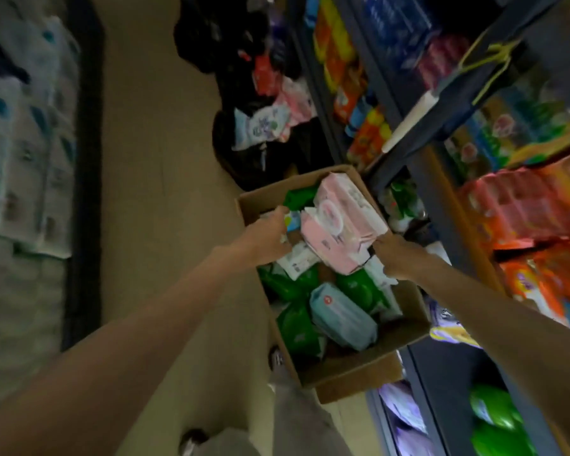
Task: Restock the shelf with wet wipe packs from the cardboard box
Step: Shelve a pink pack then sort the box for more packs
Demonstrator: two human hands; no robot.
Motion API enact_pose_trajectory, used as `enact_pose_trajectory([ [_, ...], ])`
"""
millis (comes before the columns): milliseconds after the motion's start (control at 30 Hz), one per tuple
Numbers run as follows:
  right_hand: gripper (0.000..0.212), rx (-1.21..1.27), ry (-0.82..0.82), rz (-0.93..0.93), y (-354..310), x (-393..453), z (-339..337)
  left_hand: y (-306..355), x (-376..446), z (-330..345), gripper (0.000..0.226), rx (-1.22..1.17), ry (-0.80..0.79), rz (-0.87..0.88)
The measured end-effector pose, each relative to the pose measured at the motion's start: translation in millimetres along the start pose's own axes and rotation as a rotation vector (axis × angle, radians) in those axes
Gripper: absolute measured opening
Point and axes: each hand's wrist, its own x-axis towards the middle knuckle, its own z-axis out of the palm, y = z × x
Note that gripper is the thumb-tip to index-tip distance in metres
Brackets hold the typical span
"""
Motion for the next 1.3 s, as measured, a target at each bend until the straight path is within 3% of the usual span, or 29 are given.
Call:
enact_pose_trajectory([
  [67, 0.054, -0.067, 0.079, -0.006, 7.1, 26.2, 15.1, -1.8, 25.3, 16.9, 0.069, 0.084, 0.001, 0.015],
  [133, 0.062, -0.048, 0.145, -0.005, 9.0, 49.1, 27.8, -3.6, 46.5, 31.8, 0.074, 0.141, -0.012, 0.032],
  [300, 0.043, -0.016, 0.378, 0.077, 4.7, 103.2, 70.1, -7.3, 77.6, 66.3, 0.068, 0.145, -0.046, 0.063],
  [400, 0.043, 0.154, 0.49, 0.132, 2.0, 103.9, 81.0, -10.8, 84.1, 83.9, 0.07, 0.205, -0.128, 0.068],
  [467, 0.045, 0.258, 0.523, 0.121, 3.0, 107.7, 83.0, -9.0, 88.0, 89.9, 0.077, 0.234, -0.179, 0.097],
  [600, 0.027, 0.418, 0.468, 0.172, 7.9, 122.7, 67.9, 3.6, 97.5, 86.5, 0.078, 0.23, -0.189, 0.12],
  [667, 0.021, 0.415, 0.494, 0.108, 2.1, 118.2, 49.9, 5.1, 98.8, 79.4, 0.077, 0.192, -0.136, 0.118],
  [767, 0.019, 0.395, 0.676, -0.139, -9.1, 97.2, 4.6, -1.7, 88.5, 64.7, 0.08, 0.226, -0.109, 0.102],
  [833, 0.025, 0.354, 0.612, -0.191, -10.2, 79.0, -38.3, -11.7, 77.3, 49.0, 0.083, 0.334, -0.099, 0.101],
  [900, 0.019, 0.262, 0.55, -0.289, -10.4, 59.6, -79.5, -23.8, 61.3, 21.1, 0.088, 0.483, -0.026, 0.114],
  [1033, 0.011, 0.06, 0.645, -0.511, -39.9, -1.2, -157.7, -58.2, 5.6, -34.0, 0.115, 0.563, 0.162, 0.066],
  [1167, 0.015, -0.148, 0.86, -0.753, -112.4, -87.1, -234.3, -87.4, -73.2, -64.0, 0.132, 0.376, 0.248, -0.049],
  [1300, 0.003, -0.254, 1.094, -0.898, -196.9, -172.8, -296.2, -128.4, -177.3, -122.7, 0.144, 0.191, 0.648, -0.128],
])
